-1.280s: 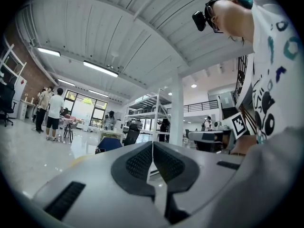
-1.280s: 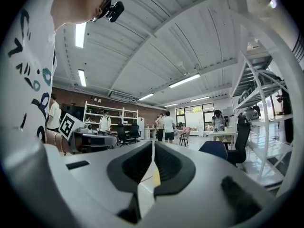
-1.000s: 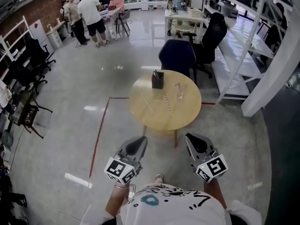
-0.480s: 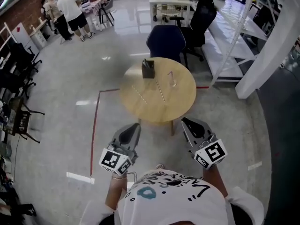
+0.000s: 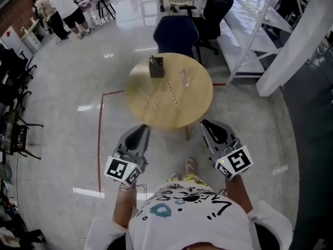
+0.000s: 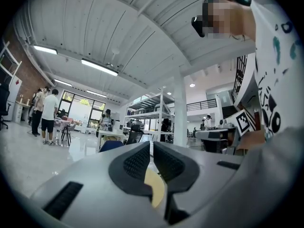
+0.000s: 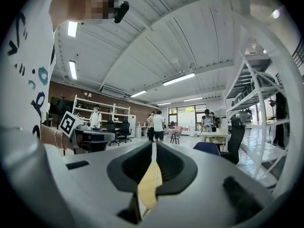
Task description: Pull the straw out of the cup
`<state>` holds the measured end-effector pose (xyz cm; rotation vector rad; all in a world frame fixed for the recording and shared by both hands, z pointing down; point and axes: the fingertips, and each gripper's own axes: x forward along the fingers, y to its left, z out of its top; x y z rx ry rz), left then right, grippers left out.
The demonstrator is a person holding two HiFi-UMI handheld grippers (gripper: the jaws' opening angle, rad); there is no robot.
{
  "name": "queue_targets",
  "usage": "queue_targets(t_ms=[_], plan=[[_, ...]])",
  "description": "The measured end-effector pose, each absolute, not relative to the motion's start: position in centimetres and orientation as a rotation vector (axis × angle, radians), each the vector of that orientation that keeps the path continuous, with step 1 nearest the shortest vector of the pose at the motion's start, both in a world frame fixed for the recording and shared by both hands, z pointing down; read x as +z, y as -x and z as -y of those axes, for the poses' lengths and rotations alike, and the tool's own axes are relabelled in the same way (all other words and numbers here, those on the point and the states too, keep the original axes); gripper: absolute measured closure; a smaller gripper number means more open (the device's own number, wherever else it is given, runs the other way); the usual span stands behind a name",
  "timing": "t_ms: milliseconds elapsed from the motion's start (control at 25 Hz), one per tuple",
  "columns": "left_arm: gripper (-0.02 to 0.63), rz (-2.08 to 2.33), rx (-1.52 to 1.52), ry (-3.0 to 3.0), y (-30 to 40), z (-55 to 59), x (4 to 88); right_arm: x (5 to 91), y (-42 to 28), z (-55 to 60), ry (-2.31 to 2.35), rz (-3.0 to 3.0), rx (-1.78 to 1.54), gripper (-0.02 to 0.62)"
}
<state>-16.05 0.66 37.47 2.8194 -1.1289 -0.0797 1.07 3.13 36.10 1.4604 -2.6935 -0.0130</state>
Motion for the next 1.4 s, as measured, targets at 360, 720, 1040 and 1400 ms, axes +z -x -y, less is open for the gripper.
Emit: queue_targets(t_ms=[360,720,1040,1400], plan=[[0.588,1.130,-0.063,-2.799,14.9,3.3,38.6,37.3,-2.6,1.1,-1.447,2.696,0.034,0.566],[0.588,1.141,-0.062,-2.794,13.1,9.5,38.7,37.3,-4.2,8.1,-1.406,2.712,0.044,0.565],[0.588,1.215,-0.050,-2.777,12.1,15.0,38.4,36.8,-5.6,13.8,-1.351,2.731,0.015,0.565],[0.588,1.261,-0.001,-2.722,9.7,19.8,40.6,38.7,-8.5,19.5,-1.290,2.706,0.047,0.565]])
